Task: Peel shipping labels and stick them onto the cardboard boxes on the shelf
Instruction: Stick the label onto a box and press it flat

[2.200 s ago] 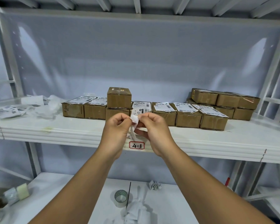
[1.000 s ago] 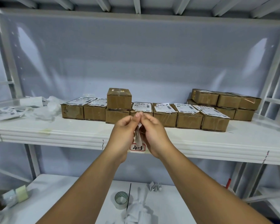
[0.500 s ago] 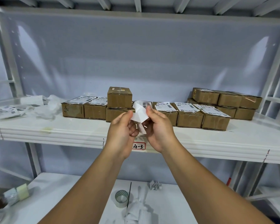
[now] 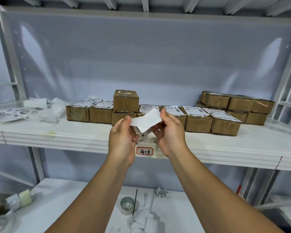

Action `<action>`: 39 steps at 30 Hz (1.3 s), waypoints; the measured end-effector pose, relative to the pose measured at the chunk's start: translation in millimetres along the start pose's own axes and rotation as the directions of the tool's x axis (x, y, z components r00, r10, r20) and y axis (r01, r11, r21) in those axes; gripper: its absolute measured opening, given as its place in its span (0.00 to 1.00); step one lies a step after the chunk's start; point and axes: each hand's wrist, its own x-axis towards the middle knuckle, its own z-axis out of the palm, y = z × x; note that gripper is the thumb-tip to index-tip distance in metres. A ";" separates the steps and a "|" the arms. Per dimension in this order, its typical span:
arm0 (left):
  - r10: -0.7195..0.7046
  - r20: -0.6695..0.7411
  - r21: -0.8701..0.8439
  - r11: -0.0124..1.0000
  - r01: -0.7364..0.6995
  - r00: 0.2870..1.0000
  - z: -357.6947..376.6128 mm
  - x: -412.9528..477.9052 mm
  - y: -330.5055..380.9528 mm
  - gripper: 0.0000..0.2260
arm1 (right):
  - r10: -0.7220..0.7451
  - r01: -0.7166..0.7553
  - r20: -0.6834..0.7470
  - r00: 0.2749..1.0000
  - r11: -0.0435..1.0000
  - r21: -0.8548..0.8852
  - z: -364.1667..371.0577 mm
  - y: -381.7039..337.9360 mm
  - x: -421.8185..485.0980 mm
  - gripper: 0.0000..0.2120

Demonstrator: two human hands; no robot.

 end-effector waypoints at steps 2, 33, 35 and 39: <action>0.009 -0.010 -0.020 1.000 -0.009 1.000 -0.9 0.4 0.7 0.16 | -0.003 0.003 -0.009 1.000 1.000 0.014 0.7 0.3 0.2 0.09; 0.191 -0.149 0.455 0.884 -0.104 0.970 -89.4 53.6 52.4 0.09 | -0.298 0.510 0.438 0.848 0.681 -0.526 106.6 39.2 -19.6 0.06; 0.258 -0.156 0.625 0.773 -0.107 0.953 -105.2 72.1 61.1 0.10 | -0.345 0.563 0.450 0.823 0.602 -0.566 115.0 46.5 -12.6 0.05; 0.433 -0.143 0.867 0.488 -0.098 0.890 -137.0 109.6 82.6 0.12 | -0.336 0.623 0.527 0.780 0.482 -0.616 125.6 57.3 -0.1 0.08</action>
